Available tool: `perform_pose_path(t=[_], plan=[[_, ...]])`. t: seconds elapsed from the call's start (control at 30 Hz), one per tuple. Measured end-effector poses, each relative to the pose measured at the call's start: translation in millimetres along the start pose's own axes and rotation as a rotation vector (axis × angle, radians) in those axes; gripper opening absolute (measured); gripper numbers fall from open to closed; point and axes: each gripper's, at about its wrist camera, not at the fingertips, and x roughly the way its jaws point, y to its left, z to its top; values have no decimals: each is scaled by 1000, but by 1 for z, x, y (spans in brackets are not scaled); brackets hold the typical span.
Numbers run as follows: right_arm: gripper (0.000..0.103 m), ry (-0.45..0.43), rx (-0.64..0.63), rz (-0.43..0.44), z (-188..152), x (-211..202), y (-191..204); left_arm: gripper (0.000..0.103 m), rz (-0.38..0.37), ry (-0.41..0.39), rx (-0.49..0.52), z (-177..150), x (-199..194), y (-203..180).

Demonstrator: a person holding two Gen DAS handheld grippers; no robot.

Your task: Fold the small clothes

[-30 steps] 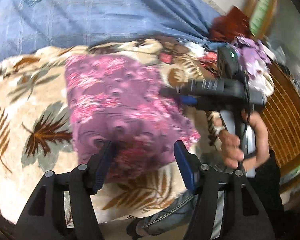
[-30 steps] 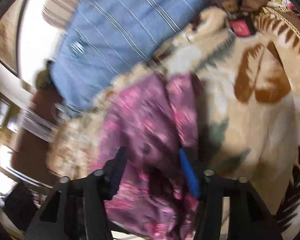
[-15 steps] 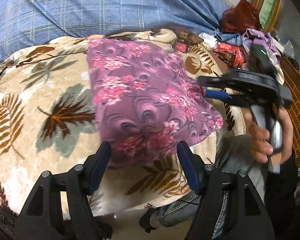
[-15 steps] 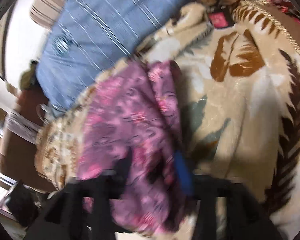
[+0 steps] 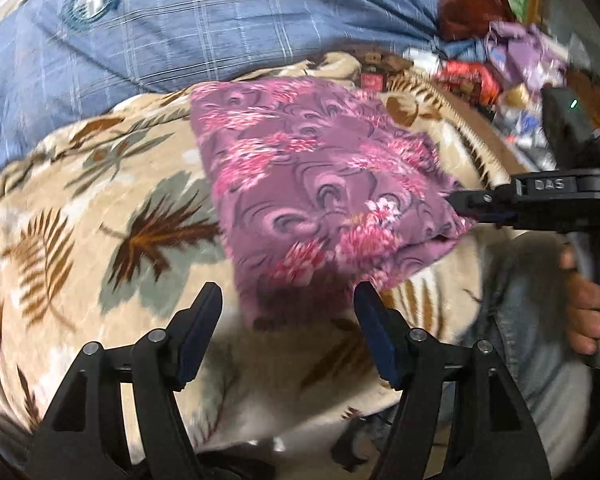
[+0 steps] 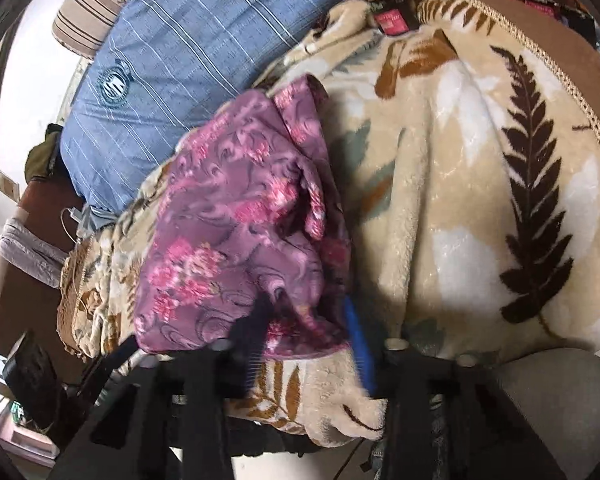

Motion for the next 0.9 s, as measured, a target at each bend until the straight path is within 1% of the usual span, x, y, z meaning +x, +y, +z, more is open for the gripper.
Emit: perform_pose_path(t=[0.03,0.07,0.13,0.17,0.2,0.23,0.27,0.33,0.37,0.43,0.5,0.53,0.57,0.6,0.63,0.67,0.7,0.73,0.77,0.8,0.83,0.9], plan=[[14,8,-1,-6,-1,2,0,68,11,-8,27,3,4,-6],[12,9,-4,-8,-1,3,0,67,21,-27,44,5,3,-10],[8,2,-18,-8,-2,-1,2,47,39,-54,60,8,1,-11],[8,-2,-19,-8,-3,-3,3,31,32,-57,50,9,-2,-8],[7,-2,-18,-6,-4,-6,4,22,21,-66,27,9,-6,-2],[7,6,-17,-7,-6,-8,3,20,1,-75,-6,7,-13,8],[7,19,-13,-13,-8,-7,3,17,-11,-63,-26,4,-13,14],[6,48,0,-36,-11,1,-1,17,-42,-12,-71,-5,-2,24],[7,61,-2,-64,-12,8,-1,16,-39,2,-87,-11,5,25],[7,66,-18,-121,-10,16,3,17,-6,-27,-57,-13,3,16],[8,41,-41,-150,-10,14,9,23,-11,-38,-43,-10,-6,10],[15,43,-42,-150,-10,13,9,23,-29,-29,-51,-8,-9,11],[17,46,-40,-126,-10,10,10,23,-66,-15,-65,-6,-15,15],[20,39,-44,-96,-10,5,11,27,-109,-3,-86,-5,-20,22],[31,25,-48,-71,-8,-3,12,31,-193,5,-138,-4,-30,34],[39,3,-58,-53,-5,-14,15,46,-253,4,-178,-2,-36,42],[53,-21,-70,-37,-1,-24,19,58,-312,-8,-229,1,-44,53],[63,-59,-89,-5,6,-36,24,61,-344,-37,-267,5,-52,62],[65,-92,-110,32,15,-47,31,66,-343,-67,-290,13,-59,73],[66,-106,-128,55,23,-51,35,68,-322,-68,-303,24,-59,81],[66,-114,-147,82,37,-53,42,68,-315,-60,-315,31,-57,87],[66,-99,-158,129,65,-45,49,68,-335,-40,-383,52,-41,104]])
